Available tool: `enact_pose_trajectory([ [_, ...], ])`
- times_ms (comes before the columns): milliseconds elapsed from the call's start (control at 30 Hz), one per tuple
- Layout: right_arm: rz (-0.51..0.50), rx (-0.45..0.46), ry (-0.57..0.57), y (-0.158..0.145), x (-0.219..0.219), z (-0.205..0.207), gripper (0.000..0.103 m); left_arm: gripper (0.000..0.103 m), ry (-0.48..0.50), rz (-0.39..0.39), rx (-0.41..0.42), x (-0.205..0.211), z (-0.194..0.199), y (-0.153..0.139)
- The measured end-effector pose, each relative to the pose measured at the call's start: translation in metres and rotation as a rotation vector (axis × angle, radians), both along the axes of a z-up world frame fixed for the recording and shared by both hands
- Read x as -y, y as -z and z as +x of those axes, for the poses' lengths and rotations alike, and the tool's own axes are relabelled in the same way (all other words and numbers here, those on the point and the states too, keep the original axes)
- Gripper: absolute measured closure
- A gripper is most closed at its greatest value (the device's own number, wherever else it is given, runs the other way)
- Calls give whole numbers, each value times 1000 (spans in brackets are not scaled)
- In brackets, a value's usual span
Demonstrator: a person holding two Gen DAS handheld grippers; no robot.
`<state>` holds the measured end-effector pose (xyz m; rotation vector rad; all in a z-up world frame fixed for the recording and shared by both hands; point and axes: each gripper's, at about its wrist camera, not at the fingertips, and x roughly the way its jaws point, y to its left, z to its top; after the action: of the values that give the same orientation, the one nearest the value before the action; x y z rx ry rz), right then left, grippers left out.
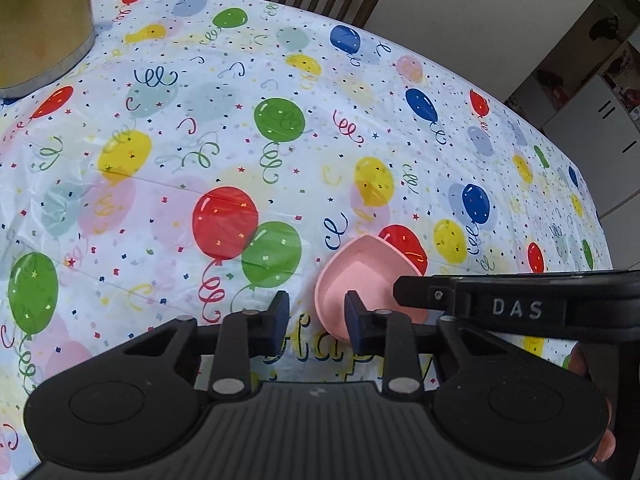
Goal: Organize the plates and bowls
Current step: 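Close both grippers on the rim of the pink heart dish, then lift the heart dish and carry it over the cream bowl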
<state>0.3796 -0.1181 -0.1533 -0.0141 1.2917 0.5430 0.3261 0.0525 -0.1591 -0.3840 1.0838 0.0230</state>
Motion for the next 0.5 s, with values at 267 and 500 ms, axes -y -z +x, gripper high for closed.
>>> enact_pose_trajectory([
  [267,-35,26,-25,-1,-7,-6,97,93,20,14,-8,5,2,1],
  [500,-56,39,-19,-9,-4,-14,101,95,36,12,-19,7,-5,-9],
])
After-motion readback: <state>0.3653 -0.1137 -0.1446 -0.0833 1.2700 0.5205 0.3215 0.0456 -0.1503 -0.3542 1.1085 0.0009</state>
